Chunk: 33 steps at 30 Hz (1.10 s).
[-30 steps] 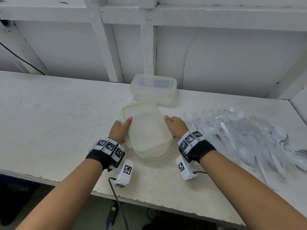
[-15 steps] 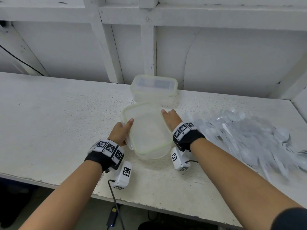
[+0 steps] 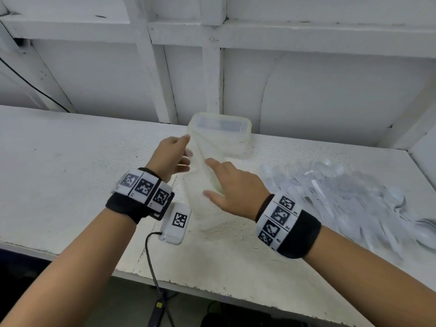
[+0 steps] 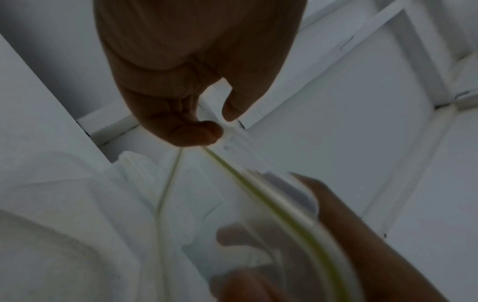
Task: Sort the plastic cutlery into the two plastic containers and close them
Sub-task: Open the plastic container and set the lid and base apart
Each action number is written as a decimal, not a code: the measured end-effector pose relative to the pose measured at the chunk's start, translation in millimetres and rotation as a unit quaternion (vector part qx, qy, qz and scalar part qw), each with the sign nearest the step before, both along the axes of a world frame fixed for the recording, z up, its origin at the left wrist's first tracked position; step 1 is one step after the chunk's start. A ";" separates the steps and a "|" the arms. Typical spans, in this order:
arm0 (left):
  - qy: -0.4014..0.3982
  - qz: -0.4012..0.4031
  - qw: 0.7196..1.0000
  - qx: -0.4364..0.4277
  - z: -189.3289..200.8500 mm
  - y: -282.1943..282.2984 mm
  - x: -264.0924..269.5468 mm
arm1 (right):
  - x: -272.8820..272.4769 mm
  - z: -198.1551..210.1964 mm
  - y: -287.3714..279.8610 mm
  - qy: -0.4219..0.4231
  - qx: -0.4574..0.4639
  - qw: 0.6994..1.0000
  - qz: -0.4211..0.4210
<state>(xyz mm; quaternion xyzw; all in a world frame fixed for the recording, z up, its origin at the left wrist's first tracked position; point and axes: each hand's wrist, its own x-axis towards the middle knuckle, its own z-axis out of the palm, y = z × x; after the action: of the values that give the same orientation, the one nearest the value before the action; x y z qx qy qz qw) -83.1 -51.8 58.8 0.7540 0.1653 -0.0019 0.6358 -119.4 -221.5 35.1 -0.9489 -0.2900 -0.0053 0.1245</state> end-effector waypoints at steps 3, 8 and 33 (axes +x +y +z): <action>-0.008 -0.001 1.000 0.019 0.6 -8.8 4.3 | 7.1 -3.9 -5.2 -0.061 0.053 0.996 -0.039; 0.189 0.025 0.934 0.302 -45.5 4.6 10.9 | 14.7 -7.0 -25.7 -0.029 0.161 0.980 -0.112; 0.188 0.037 0.978 -0.079 -70.9 4.2 8.9 | 29.9 -73.6 -22.0 0.323 0.429 0.752 -0.381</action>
<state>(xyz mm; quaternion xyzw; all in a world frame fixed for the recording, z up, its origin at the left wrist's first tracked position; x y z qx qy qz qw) -74.2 -47.5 -12.1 0.6810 0.3089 -0.1332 0.6504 -89.5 -243.5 -38.5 -0.7725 0.1862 0.1308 0.5928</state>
